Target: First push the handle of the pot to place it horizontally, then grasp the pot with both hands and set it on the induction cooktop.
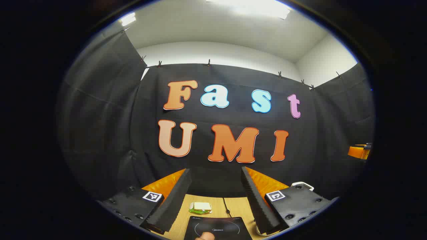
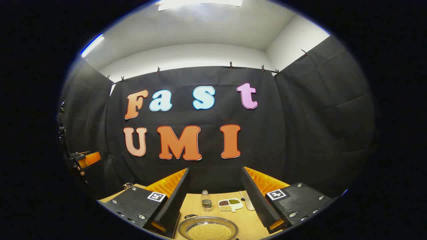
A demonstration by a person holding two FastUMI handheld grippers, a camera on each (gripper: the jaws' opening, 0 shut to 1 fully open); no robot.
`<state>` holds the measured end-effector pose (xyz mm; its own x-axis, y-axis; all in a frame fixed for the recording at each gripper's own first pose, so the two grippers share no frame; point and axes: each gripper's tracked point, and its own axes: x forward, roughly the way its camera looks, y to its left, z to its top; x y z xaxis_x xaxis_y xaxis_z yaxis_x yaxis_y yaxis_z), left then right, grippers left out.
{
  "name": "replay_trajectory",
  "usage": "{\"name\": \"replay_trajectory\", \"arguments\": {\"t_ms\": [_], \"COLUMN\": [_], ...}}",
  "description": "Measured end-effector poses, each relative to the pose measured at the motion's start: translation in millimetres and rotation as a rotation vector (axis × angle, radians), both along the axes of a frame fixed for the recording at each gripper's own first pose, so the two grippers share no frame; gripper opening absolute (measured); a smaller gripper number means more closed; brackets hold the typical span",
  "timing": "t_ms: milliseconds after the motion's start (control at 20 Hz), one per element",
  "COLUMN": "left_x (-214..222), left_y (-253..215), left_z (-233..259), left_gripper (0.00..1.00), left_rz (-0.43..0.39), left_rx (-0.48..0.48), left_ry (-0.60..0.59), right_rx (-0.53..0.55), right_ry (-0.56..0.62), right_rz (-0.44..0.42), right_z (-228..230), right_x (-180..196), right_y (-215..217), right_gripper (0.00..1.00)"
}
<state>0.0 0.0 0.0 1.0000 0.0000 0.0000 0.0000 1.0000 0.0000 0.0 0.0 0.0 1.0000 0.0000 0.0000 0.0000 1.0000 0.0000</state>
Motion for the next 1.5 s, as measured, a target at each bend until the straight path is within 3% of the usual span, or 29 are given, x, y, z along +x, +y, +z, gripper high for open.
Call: {"name": "replay_trajectory", "arguments": {"t_ms": [1400, 1450, 1500], "left_x": [2.1, 2.9, 4.6], "left_y": [-11.7, -11.7, -11.0], "left_z": [-3.9, -6.1, -8.6], "left_gripper": [0.98, 0.98, 0.99], "left_rz": [0.001, 0.001, 0.002], "left_rx": [0.049, 0.051, 0.05], "left_ry": [0.027, 0.03, 0.035], "right_rx": [-0.009, -0.002, 0.005], "right_ry": [0.014, 0.012, 0.012], "right_rz": [0.018, 0.026, 0.038], "right_z": [-24.3, -23.4, -23.8], "right_x": [9.7, 10.1, 10.1], "right_y": [-8.9, -7.6, -4.8], "right_gripper": [0.93, 0.96, 0.87]}}
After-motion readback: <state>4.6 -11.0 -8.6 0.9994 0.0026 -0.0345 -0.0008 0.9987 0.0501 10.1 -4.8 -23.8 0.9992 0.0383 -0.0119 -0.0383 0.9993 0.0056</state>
